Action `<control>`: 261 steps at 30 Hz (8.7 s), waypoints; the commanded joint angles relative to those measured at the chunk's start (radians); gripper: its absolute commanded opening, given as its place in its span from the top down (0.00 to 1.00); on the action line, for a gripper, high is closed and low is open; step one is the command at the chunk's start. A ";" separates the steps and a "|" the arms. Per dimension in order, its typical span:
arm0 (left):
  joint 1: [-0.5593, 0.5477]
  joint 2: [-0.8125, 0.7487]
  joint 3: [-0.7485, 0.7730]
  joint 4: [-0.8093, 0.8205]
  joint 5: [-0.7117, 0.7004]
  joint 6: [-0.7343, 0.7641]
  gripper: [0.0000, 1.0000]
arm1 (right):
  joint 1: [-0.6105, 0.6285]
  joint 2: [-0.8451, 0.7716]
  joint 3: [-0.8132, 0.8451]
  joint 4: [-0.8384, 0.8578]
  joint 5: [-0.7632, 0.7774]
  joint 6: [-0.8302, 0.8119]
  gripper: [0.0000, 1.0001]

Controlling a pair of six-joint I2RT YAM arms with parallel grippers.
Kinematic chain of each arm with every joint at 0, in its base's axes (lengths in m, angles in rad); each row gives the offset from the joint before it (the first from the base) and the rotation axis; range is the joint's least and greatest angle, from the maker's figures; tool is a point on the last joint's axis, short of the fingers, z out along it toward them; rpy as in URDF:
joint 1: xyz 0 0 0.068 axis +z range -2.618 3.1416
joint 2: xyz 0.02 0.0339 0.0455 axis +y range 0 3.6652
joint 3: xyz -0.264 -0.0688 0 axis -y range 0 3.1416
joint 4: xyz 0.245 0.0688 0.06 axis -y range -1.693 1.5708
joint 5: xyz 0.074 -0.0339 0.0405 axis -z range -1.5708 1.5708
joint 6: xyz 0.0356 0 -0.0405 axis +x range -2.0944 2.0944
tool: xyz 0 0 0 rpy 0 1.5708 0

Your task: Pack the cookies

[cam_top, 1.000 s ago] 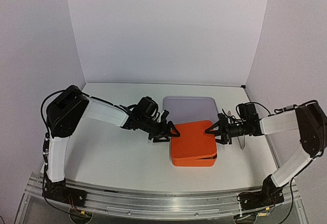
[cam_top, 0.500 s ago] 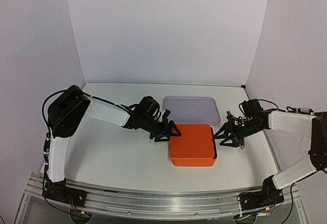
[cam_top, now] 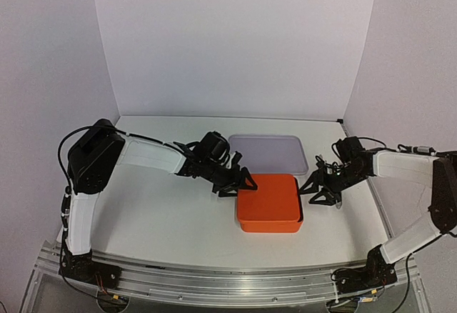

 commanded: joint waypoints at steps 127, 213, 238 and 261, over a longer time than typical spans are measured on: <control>-0.178 0.226 0.615 -0.703 -0.197 0.149 0.34 | 0.213 0.165 0.054 -0.022 0.088 0.201 0.58; -0.125 0.075 0.388 -0.642 -0.120 0.133 0.62 | 0.211 0.160 0.122 -0.123 0.107 0.093 0.58; -0.152 0.079 0.323 -0.693 -0.217 0.133 0.41 | 0.211 0.177 0.014 -0.160 0.172 0.150 0.60; -0.152 -0.199 0.078 -0.512 -0.199 0.021 0.00 | 0.211 -0.022 0.042 -0.209 0.041 0.191 0.43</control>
